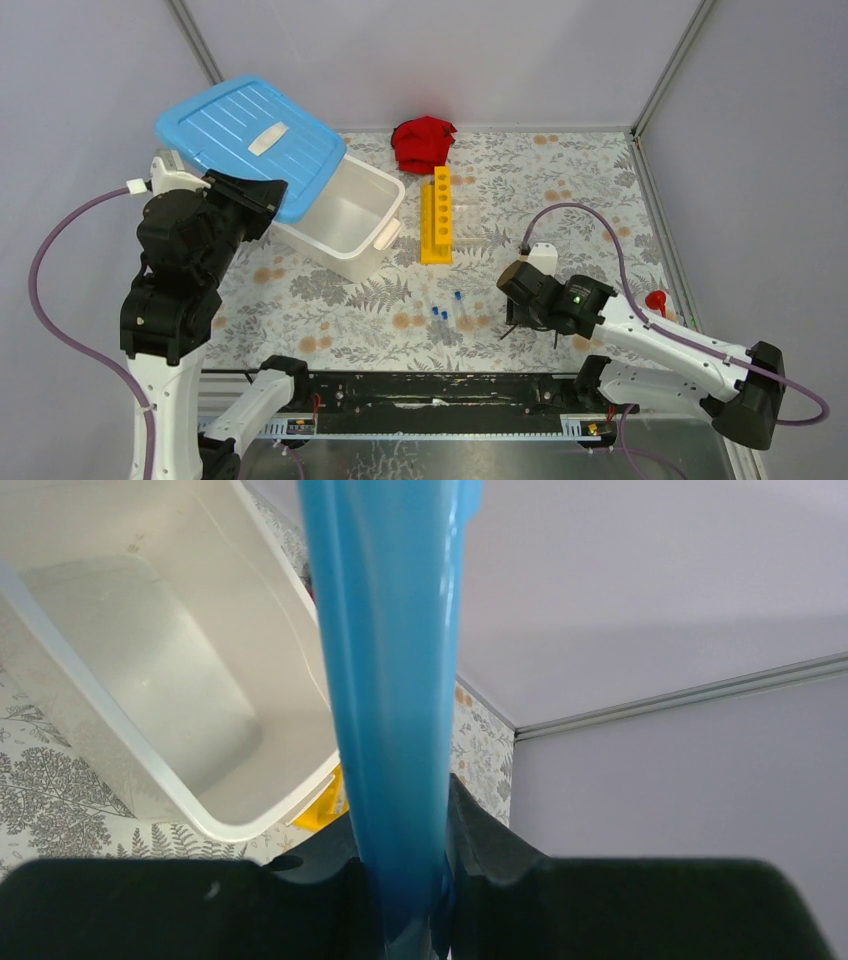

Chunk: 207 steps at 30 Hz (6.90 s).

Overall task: Organize the chemistry lab equipment
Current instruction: Pick up the chemistry item at the center of the board, then place the chemistry item in the storage box, then pick up the chemistry item at the center of the board.

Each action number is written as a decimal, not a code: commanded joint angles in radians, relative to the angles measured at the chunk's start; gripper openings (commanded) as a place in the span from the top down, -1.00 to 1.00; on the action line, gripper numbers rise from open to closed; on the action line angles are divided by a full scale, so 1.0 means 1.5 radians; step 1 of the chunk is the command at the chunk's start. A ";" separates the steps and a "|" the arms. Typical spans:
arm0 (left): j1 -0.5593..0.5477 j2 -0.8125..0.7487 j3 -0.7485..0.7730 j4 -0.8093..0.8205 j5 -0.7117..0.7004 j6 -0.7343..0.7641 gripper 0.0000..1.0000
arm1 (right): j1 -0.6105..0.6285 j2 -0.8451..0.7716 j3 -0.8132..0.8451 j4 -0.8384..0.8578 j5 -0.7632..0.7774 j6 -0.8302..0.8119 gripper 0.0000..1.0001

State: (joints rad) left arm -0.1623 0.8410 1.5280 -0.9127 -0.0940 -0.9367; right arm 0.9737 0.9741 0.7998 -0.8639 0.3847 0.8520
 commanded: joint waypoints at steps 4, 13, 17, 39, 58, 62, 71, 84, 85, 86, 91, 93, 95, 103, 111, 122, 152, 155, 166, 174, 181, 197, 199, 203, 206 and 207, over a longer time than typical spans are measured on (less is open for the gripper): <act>-0.002 -0.014 0.026 0.039 -0.015 0.021 1.00 | 0.005 0.015 0.016 0.001 0.056 -0.013 0.35; -0.002 -0.008 0.048 0.042 -0.024 0.033 1.00 | 0.006 0.020 0.052 -0.034 0.092 -0.029 1.00; -0.002 -0.002 0.059 0.042 -0.025 0.039 1.00 | 0.012 0.029 0.086 -0.048 0.107 -0.042 1.00; -0.002 -0.006 0.099 0.133 -0.102 0.080 1.00 | 0.039 0.331 0.671 0.068 0.079 -0.289 1.00; -0.001 -0.065 0.040 0.235 -0.246 0.138 1.00 | 0.040 0.768 1.074 0.304 -0.160 -0.375 1.00; -0.001 -0.070 0.027 0.240 -0.257 0.149 1.00 | 0.040 0.834 1.120 0.299 -0.187 -0.358 1.00; -0.001 -0.084 -0.028 0.273 -0.259 0.146 1.00 | 0.039 0.891 1.073 0.336 -0.206 -0.352 1.00; 0.000 -0.079 -0.092 0.303 -0.249 0.138 1.00 | 0.021 0.881 0.932 0.408 -0.190 -0.348 0.06; -0.001 -0.077 -0.095 0.304 -0.248 0.135 1.00 | 0.020 0.877 0.928 0.406 -0.186 -0.354 -0.07; -0.001 -0.077 -0.097 0.306 -0.245 0.132 1.00 | 0.020 0.874 0.927 0.403 -0.182 -0.360 -0.18; -0.001 -0.073 -0.099 0.307 -0.238 0.123 1.00 | 0.020 0.850 0.924 0.386 -0.150 -0.393 -0.44; -0.001 -0.072 -0.099 0.307 -0.236 0.122 1.00 | 0.019 0.833 0.919 0.385 -0.138 -0.405 -0.47; -0.001 -0.068 -0.098 0.307 -0.235 0.123 1.00 | 0.019 0.814 0.918 0.384 -0.127 -0.417 -0.50; -0.001 -0.056 -0.095 0.306 -0.232 0.126 1.00 | 0.021 0.746 0.934 0.355 -0.101 -0.453 -0.53; 0.000 -0.057 -0.100 0.319 -0.224 0.147 1.00 | 0.023 0.506 0.641 0.607 -0.056 -0.510 -0.99; -0.001 -0.052 -0.116 0.335 -0.188 0.151 1.00 | 0.010 0.346 0.488 0.648 0.216 -0.589 -0.90; -0.002 -0.020 -0.144 0.303 0.009 0.054 1.00 | -0.375 0.165 0.243 -0.396 0.486 0.623 -0.99; -0.001 -0.018 -0.145 0.303 0.022 0.048 1.00 | -0.387 0.136 0.207 -0.396 0.483 0.638 -0.99; -0.005 -0.024 -0.156 0.304 0.046 0.036 1.00 | -0.422 0.094 0.124 -0.396 0.450 0.669 -0.94; -0.009 -0.026 -0.162 0.305 0.060 0.025 1.00 | -0.434 0.103 0.065 -0.395 0.452 0.708 -0.94; -0.012 -0.028 -0.174 0.315 0.079 0.018 1.00 | -0.444 0.094 0.034 -0.394 0.468 0.722 -0.96; -0.032 -0.020 -0.204 0.363 0.083 0.013 1.00 | -0.507 0.114 0.031 -0.384 0.529 0.683 -0.92; -0.036 -0.017 -0.207 0.367 0.082 0.015 1.00 | -0.512 0.123 0.029 -0.374 0.530 0.676 -0.93; -0.041 -0.014 -0.209 0.376 0.080 0.018 1.00 | -0.524 0.132 0.029 -0.348 0.531 0.649 -0.93; -0.047 -0.012 -0.211 0.385 0.078 0.019 1.00 | -0.538 0.136 0.027 -0.328 0.531 0.627 -0.93; -0.049 -0.011 -0.213 0.387 0.079 0.019 1.00 | -0.542 0.136 0.026 -0.318 0.531 0.615 -0.93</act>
State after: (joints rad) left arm -0.2226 0.8288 1.2121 -0.4599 0.0189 -0.9218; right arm 0.1864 1.1740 0.8318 -1.3754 1.1328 1.8099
